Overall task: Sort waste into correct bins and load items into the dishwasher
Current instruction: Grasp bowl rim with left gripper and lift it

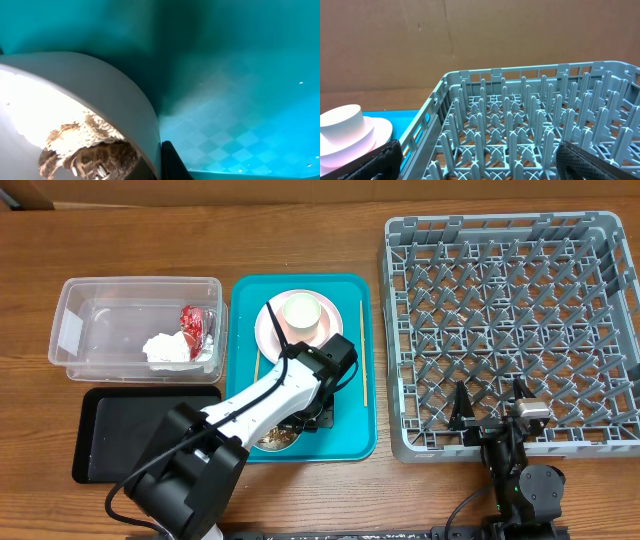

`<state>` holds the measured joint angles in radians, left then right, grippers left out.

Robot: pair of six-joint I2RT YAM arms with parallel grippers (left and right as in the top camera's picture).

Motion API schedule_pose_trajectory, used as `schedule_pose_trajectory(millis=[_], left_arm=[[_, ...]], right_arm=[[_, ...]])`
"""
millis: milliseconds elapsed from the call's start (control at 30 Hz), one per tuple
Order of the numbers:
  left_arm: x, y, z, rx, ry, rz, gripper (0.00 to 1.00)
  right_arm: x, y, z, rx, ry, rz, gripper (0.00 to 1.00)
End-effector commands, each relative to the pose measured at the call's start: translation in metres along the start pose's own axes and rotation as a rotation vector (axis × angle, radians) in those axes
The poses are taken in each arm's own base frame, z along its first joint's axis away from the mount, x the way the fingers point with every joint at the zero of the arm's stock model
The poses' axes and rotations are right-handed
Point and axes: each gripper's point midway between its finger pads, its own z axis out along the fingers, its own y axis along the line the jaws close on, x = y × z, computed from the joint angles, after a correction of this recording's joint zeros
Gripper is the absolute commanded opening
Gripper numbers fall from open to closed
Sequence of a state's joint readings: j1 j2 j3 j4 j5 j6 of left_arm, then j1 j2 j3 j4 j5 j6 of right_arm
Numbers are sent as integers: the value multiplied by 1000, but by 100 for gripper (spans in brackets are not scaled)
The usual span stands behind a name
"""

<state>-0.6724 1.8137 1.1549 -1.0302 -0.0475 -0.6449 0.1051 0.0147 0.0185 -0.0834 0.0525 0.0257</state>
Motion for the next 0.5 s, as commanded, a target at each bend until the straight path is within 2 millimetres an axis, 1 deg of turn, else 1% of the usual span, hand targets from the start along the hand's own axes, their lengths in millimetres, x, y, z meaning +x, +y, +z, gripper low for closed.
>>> schedule_pose_trajectory(millis=[0, 333, 467], left_arm=[[-9, 1, -12, -20, -30, -13, 4], [-8, 7, -45, -51, 3, -7, 4], [-8, 9, -57, -58, 11, 46, 4]], right_arm=[[2, 0, 0, 0, -3, -2, 100], [2, 0, 0, 0, -4, -2, 100], [2, 0, 0, 0, -4, -2, 100]])
